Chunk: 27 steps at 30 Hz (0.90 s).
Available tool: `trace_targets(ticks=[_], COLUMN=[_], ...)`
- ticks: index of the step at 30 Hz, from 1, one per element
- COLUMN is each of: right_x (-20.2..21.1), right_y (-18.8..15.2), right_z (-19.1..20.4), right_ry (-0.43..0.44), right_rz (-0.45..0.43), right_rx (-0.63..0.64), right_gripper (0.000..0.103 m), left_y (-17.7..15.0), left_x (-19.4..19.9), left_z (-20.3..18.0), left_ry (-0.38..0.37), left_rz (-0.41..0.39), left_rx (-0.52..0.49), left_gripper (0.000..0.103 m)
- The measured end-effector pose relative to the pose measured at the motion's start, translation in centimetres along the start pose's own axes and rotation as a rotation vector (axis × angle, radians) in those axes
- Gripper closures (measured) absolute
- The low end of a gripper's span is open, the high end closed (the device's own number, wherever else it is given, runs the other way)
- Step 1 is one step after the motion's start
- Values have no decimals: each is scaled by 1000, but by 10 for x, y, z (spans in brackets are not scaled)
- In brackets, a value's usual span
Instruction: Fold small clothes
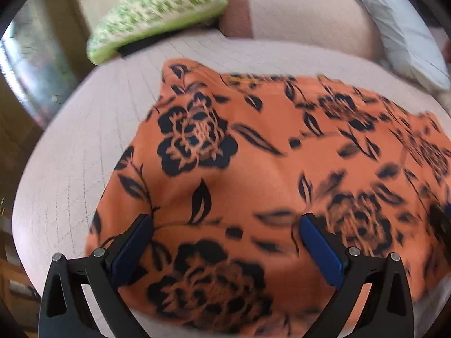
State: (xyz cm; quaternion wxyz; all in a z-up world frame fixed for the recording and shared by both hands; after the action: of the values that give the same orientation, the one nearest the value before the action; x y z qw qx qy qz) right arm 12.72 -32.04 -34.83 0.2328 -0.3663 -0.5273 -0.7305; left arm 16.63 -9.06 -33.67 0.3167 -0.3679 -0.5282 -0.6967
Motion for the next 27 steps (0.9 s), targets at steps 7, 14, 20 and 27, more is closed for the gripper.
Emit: trace_targets(ticks=[7,14,20,27], right_x=[7,16,19,18], right_y=[3,3,0,0], right_z=[-4,-9,-11,-9], right_ry=[56,125,149,145], right_rz=[8,8,7,4], right_rx=[-80,-157,-160,-150], right_gripper=[44,44,44,44], left_y=[-43,-75,-59,-28], left_x=[51,41,18,-10], left_z=[72,101,88,100], left_ry=[-44,-256,-358,-410], left_rz=[-8,139,129,67], left_rx=[233,524,598,735], left_gripper=[0,0,38,64])
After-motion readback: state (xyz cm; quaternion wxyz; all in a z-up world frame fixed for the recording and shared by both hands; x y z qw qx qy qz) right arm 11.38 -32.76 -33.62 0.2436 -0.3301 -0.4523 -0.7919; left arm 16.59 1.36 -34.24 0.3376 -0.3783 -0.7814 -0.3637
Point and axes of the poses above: each gripper's, at about its wrist camera, not at the fingertips, and x roughly against the way its jaws point, z to its left, y to its top, the point moved 6 cm from there along -x, roughly the way its jaws point, and after that the axes turned 3 degrees about y, right-handed, at the moved point
